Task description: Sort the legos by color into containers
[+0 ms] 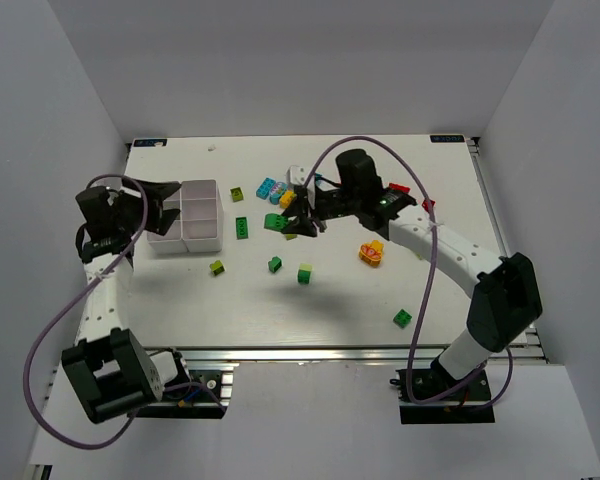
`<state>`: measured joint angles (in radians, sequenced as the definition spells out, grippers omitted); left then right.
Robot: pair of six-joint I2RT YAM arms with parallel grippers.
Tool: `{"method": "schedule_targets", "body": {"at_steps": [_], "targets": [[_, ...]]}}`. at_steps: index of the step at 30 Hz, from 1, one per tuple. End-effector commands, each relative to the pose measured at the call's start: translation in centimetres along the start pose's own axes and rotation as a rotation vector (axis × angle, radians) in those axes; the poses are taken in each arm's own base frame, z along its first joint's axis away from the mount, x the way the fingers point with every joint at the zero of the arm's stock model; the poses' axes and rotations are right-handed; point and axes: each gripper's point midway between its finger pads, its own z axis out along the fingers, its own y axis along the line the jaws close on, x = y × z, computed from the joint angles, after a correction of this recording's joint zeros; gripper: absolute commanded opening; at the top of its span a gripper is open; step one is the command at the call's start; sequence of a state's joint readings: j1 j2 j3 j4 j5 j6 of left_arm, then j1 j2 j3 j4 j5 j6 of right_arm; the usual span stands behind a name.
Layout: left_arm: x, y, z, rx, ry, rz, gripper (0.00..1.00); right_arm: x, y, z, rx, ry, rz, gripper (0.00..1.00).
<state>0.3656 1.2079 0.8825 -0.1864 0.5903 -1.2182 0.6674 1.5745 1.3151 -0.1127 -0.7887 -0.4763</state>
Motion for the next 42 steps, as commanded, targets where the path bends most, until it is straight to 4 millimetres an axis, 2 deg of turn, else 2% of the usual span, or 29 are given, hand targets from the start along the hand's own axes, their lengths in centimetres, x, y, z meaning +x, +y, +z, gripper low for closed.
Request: {"method": "schedule_targets", "body": {"at_steps": [1, 2, 3, 5, 6, 7, 9, 15, 20, 22, 23, 26, 34, 39, 42], "targets": [[5.3, 0.3, -1.3, 0.02, 0.16, 0.307, 0.8, -1.7, 0.9, 2.0, -0.091, 0.011, -0.16, 0.0], [7.0, 0.2, -1.4, 0.034, 0.198, 0.373, 0.81, -1.3, 0.9, 2.6, -0.104, 0.02, -0.152, 0.0], [7.9, 0.5, -1.5, 0.039, 0.216, 0.394, 0.82, -1.5, 1.3, 3.1, -0.123, 0.019, -0.155, 0.0], [9.2, -0.2, -2.3, 0.087, 0.228, 0.432, 0.83, -1.9, 1.5, 3.8, -0.137, 0.021, -0.16, 0.0], [10.4, 0.5, -2.5, 0.096, 0.261, 0.434, 0.83, -2.0, 2.1, 4.2, -0.152, 0.019, -0.163, 0.0], [10.8, -0.2, -3.1, 0.14, 0.252, 0.46, 0.83, -2.3, 2.3, 4.3, -0.158, 0.015, -0.165, 0.0], [12.1, 0.0, -3.5, 0.182, 0.278, 0.474, 0.84, -2.6, 3.0, 4.8, -0.175, 0.007, -0.158, 0.0], [14.9, -1.1, -5.5, 0.343, 0.335, 0.514, 0.83, -3.8, 4.1, 5.4, -0.221, -0.033, -0.034, 0.0], [16.8, -1.2, -6.2, 0.414, 0.387, 0.514, 0.82, -3.9, 4.9, 5.9, -0.241, -0.044, 0.03, 0.0], [16.9, -1.4, -6.2, 0.43, 0.383, 0.519, 0.81, -3.9, 5.0, 6.1, -0.243, -0.044, 0.037, 0.0], [18.2, -1.4, -6.4, 0.444, 0.425, 0.519, 0.8, -3.8, 5.1, 6.2, -0.245, -0.042, 0.042, 0.0], [19.1, -2.1, -6.7, 0.486, 0.444, 0.523, 0.79, -3.7, 4.9, 6.5, -0.235, -0.041, 0.055, 0.0], [20.8, -1.4, -6.7, 0.479, 0.513, 0.516, 0.74, -3.7, 4.2, 7.0, -0.217, -0.045, 0.058, 0.0], [21.0, -0.5, -6.5, 0.453, 0.536, 0.504, 0.58, -3.8, 4.0, 6.9, -0.204, -0.046, 0.049, 0.0], [21.0, 0.0, -6.4, 0.437, 0.539, 0.505, 0.55, -3.8, 3.7, 6.7, -0.184, -0.045, 0.038, 0.0]]}}
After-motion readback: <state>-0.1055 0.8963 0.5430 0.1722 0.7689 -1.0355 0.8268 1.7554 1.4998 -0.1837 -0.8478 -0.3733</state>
